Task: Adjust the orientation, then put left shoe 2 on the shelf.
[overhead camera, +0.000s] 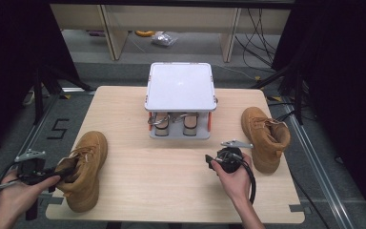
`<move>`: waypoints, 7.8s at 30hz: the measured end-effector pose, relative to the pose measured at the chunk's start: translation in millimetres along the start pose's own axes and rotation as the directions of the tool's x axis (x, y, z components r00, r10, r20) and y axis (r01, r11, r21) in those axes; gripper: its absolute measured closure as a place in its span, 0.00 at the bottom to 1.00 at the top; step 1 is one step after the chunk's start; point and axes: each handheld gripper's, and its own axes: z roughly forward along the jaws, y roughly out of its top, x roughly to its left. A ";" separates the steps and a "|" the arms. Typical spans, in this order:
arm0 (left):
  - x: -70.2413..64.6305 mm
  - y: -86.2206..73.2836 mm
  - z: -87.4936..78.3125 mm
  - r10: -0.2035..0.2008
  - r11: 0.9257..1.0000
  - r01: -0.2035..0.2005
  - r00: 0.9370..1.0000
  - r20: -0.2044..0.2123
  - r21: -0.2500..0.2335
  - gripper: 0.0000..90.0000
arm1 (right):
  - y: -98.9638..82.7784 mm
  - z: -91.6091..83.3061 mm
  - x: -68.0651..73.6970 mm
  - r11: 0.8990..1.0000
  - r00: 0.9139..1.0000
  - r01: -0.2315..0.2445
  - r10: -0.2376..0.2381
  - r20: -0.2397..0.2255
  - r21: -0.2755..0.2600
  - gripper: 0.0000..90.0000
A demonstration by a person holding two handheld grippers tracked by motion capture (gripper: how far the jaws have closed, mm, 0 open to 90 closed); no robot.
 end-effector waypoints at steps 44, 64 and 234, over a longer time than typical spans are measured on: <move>-1.6 18.4 -3.6 -0.120 0.975 0.124 0.992 0.032 -0.186 0.91 | -2.6 2.7 -3.0 1.000 1.000 -0.006 0.006 -0.010 0.007 0.53; -14.3 44.7 -2.3 -0.121 0.953 0.134 0.991 0.065 -0.272 0.91 | -1.9 -0.9 -4.0 1.000 1.000 -0.014 0.014 -0.012 -0.009 0.53; -72.5 222.6 37.9 -0.200 0.860 0.315 0.931 0.304 -0.400 0.91 | 0.0 -14.7 -13.6 0.997 0.998 -0.058 0.058 -0.010 -0.049 0.53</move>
